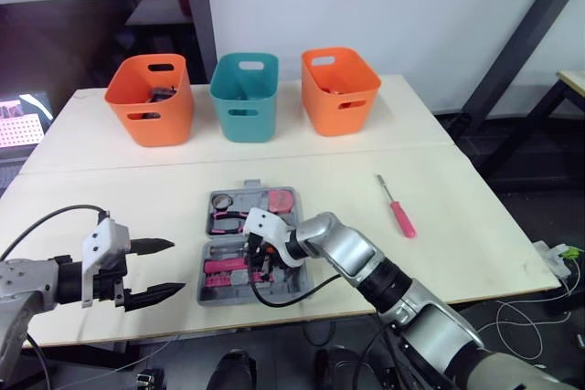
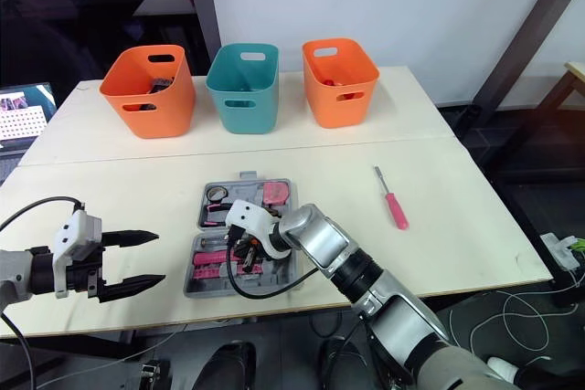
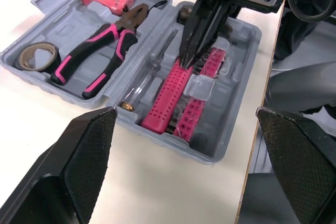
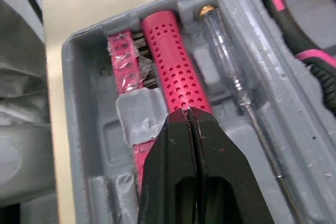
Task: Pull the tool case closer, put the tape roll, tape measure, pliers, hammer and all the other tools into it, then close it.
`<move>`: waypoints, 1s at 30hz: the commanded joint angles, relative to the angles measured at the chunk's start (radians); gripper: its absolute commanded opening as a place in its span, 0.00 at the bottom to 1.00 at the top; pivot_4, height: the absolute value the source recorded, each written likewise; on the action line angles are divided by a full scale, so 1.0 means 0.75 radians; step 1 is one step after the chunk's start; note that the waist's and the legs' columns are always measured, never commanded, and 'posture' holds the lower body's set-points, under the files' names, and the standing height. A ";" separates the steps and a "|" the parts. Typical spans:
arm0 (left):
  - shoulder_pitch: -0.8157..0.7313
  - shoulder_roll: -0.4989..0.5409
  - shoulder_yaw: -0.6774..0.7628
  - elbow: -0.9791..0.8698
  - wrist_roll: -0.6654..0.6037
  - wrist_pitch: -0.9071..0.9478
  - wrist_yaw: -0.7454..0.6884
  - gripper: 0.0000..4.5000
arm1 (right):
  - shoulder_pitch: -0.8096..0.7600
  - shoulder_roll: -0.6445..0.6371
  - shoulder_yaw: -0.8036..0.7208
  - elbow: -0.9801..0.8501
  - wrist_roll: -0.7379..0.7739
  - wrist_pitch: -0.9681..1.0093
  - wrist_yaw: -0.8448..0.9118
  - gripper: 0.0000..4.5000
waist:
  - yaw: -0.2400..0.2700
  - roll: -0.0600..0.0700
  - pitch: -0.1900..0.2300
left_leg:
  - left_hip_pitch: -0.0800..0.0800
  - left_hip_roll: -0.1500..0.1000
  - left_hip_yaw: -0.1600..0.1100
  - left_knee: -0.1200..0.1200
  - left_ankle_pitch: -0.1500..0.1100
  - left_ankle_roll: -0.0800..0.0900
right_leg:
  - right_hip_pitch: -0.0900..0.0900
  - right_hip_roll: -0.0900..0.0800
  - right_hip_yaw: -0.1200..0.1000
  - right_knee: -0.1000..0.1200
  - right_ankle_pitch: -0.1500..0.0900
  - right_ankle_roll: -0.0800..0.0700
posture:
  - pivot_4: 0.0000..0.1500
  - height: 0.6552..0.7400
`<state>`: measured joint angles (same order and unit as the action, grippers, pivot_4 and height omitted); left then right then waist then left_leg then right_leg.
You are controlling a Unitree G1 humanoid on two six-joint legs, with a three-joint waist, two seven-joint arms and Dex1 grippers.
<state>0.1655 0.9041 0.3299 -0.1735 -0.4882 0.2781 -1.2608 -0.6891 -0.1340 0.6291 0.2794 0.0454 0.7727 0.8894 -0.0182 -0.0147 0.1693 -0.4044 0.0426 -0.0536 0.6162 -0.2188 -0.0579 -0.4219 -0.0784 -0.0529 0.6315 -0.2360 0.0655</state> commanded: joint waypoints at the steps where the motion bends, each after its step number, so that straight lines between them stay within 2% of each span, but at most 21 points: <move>1: 0.000 0.029 0.031 -0.032 -0.008 0.002 0.003 1.00 | 0.077 0.012 0.060 0.172 -0.046 0.013 -0.012 0.01 | -0.002 0.001 -0.002 | 0.002 0.000 0.000 0.000 0.000 0.000 | 0.001 0.000 0.000 0.000 -0.001 0.001 | 1.00 1.00; 4: 0.012 0.034 0.038 -0.032 -0.006 -0.001 -0.001 1.00 | 0.072 0.020 0.041 0.155 -0.056 -0.068 -0.012 0.01 | -0.007 0.002 -0.002 | 0.009 0.001 0.001 -0.002 0.000 0.000 | 0.005 0.000 0.000 0.000 -0.003 0.003 | 1.00 1.00; 7: 0.030 0.034 0.049 -0.021 -0.004 -0.014 -0.004 1.00 | 0.078 0.007 -0.020 0.014 -0.028 -0.191 -0.001 0.01 | -0.006 0.002 -0.002 | 0.018 0.003 0.002 -0.004 -0.001 -0.001 | 0.009 0.000 0.000 -0.001 -0.006 0.000 | 1.00 1.00; 10: 0.027 0.027 0.058 -0.010 -0.018 -0.015 0.004 1.00 | 0.074 -0.012 -0.126 -0.143 0.031 -0.238 0.008 0.01 | -0.001 0.001 -0.001 | 0.013 0.004 0.003 -0.005 -0.001 -0.001 | 0.005 0.000 0.000 -0.001 -0.006 -0.001 | 1.00 1.00; 13: 0.000 0.016 0.040 0.016 0.003 -0.029 0.030 1.00 | 0.070 -0.052 -0.210 -0.289 0.065 -0.301 0.011 0.01 | 0.002 0.000 -0.002 | -0.002 0.004 0.002 -0.002 0.000 0.000 | -0.007 0.002 0.000 0.001 -0.001 -0.005 | 1.00 1.00; 16: -0.048 0.002 0.006 0.042 0.010 -0.002 0.070 1.00 | 0.089 -0.108 -0.274 -0.430 0.091 -0.324 0.020 0.01 | 0.006 0.000 -0.002 | -0.003 0.004 0.002 -0.002 0.000 0.000 | -0.007 0.002 0.000 0.001 0.000 -0.003 | 1.00 1.00; 19: -0.084 -0.013 -0.028 0.073 0.044 0.017 0.121 1.00 | 0.168 -0.173 -0.371 -0.564 0.145 -0.348 0.011 0.01 | 0.006 -0.002 -0.003 | -0.004 0.004 0.002 -0.002 0.000 0.000 | -0.007 0.002 -0.001 0.000 -0.002 -0.003 | 1.00 1.00; 22: -0.085 -0.004 -0.030 0.104 0.042 0.020 0.103 1.00 | 0.263 -0.277 -0.468 -0.702 0.232 -0.235 0.029 0.01 | 0.006 -0.004 -0.003 | -0.004 0.004 0.003 -0.003 0.000 -0.001 | -0.006 0.002 -0.001 -0.001 -0.002 -0.004 | 1.00 1.00; 25: -0.091 0.010 -0.007 0.191 0.051 -0.015 0.083 1.00 | 0.399 -0.329 -0.683 -0.822 0.408 -0.130 0.004 0.01 | 0.009 -0.006 -0.003 | -0.004 0.004 0.003 -0.003 0.000 -0.001 | -0.006 0.001 -0.001 -0.002 -0.003 -0.004 | 1.00 1.00; 30: -0.127 0.007 0.034 0.402 0.076 -0.097 0.088 1.00 | 0.681 -0.392 -0.893 -0.923 0.344 -0.261 -0.185 0.01 | 0.009 -0.005 -0.003 | -0.003 0.005 0.003 -0.003 0.000 -0.001 | -0.007 0.001 -0.002 -0.002 -0.005 -0.001 | 1.00 1.00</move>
<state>0.0798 0.8998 0.3051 0.0767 -0.4372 0.2423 -1.1967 -0.2234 -0.4180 0.0247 -0.3633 0.3143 0.6229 0.7959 -0.0114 -0.0186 0.1674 -0.4068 0.0466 -0.0510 0.6142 -0.2190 -0.0585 -0.4269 -0.0774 -0.0541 0.6301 -0.2398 0.0646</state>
